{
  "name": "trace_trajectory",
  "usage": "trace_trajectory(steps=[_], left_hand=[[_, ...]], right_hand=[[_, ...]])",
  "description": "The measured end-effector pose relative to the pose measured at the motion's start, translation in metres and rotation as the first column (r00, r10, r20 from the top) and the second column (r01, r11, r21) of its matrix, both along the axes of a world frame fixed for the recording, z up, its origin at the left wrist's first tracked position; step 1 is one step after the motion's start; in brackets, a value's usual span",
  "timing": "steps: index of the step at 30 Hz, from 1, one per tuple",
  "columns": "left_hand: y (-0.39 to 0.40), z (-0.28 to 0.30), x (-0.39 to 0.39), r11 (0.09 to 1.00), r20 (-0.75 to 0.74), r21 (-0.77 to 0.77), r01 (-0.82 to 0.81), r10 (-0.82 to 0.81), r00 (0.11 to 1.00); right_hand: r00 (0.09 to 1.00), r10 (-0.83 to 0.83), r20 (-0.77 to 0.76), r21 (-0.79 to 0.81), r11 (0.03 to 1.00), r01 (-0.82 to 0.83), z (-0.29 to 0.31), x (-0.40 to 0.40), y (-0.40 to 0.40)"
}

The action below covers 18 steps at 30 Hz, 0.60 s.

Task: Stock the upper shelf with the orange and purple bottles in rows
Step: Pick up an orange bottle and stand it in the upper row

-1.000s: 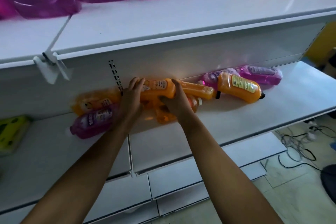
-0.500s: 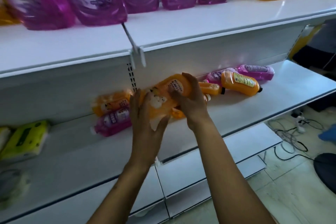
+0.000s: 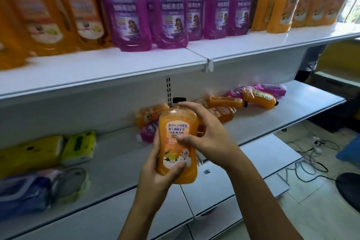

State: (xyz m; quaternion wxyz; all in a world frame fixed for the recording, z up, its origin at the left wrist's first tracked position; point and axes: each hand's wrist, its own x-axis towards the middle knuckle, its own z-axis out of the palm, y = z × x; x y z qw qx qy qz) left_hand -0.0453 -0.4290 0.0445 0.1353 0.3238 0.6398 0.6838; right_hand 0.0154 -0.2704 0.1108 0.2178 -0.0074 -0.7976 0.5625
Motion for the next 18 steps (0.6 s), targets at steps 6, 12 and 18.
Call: trace_trajectory(steps=[6,12,18], left_hand=[[-0.055,0.006,0.018,0.985,0.050,0.046,-0.164,0.161,0.986],[-0.100,0.024,0.018,0.958,0.060,0.043,-0.284,0.281,0.958],[-0.144,0.057,0.018,0.905,-0.065,0.130,-0.406,0.416,0.907]], right_hand=[[0.998,0.057,-0.027,-0.116,0.991,-0.060,-0.002,-0.002,-0.063],[0.988,0.122,-0.094,-0.082,0.988,-0.129,0.011,-0.014,-0.107],[0.935,0.292,-0.200,0.011,0.955,-0.296,0.053,-0.030,-0.145]])
